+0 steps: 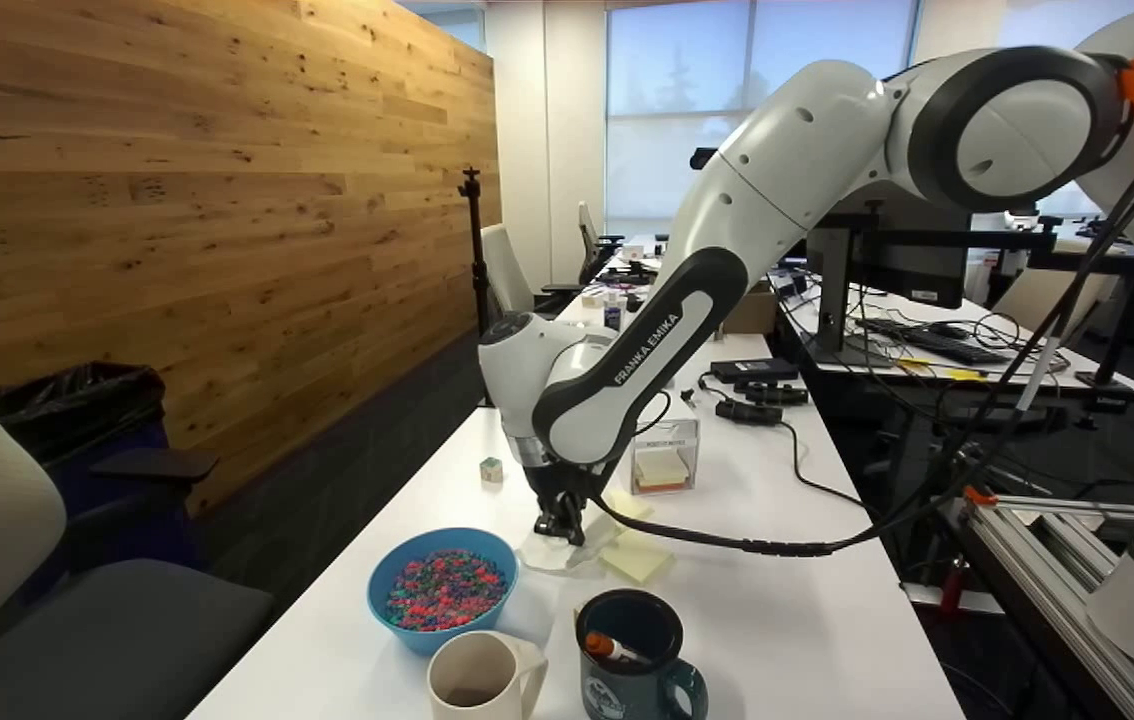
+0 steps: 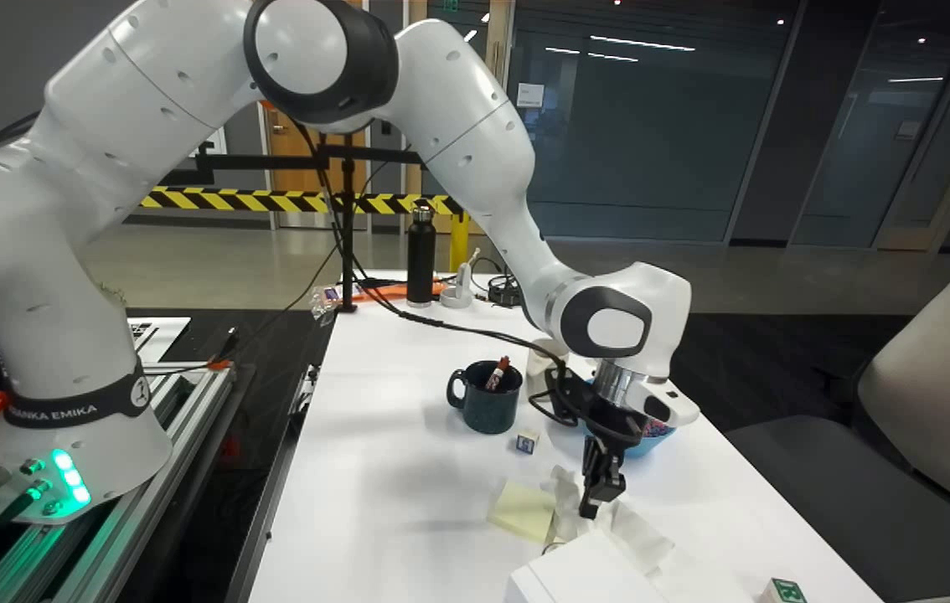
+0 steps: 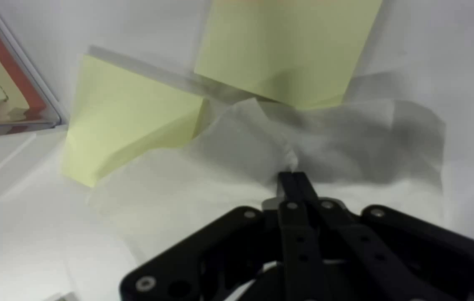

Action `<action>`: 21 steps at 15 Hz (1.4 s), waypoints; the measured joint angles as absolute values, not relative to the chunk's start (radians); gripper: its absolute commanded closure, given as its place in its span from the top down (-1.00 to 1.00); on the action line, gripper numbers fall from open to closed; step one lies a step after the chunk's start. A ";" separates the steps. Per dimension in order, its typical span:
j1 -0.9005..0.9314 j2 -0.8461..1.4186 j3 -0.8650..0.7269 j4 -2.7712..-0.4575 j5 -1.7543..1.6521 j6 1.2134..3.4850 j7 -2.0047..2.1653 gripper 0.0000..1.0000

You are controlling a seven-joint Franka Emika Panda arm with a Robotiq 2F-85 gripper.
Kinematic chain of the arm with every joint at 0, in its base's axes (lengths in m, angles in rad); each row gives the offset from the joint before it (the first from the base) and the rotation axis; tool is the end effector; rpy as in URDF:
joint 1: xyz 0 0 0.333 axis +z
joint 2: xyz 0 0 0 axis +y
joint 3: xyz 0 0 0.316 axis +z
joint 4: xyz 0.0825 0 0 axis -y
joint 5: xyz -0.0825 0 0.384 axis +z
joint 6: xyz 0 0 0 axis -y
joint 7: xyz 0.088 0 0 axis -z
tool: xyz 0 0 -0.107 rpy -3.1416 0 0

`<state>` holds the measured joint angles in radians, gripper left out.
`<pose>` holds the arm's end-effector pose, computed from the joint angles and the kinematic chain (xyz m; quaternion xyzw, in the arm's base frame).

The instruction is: Use the white napkins to wipe the tabletop.

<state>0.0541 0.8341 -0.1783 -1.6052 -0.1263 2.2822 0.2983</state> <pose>0.6690 -0.0741 0.1325 0.9809 -0.1405 -0.0639 0.1182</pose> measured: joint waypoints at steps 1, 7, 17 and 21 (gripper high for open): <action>0.053 0.837 -0.179 -1.600 -0.124 2.281 0.315 -1.00; 0.013 0.924 -0.197 -1.435 -0.083 2.202 0.437 -1.00; -0.066 1.072 -0.213 -1.151 -0.041 2.042 0.536 -1.00; -0.041 1.070 -0.208 -1.153 -0.043 2.038 0.521 -1.00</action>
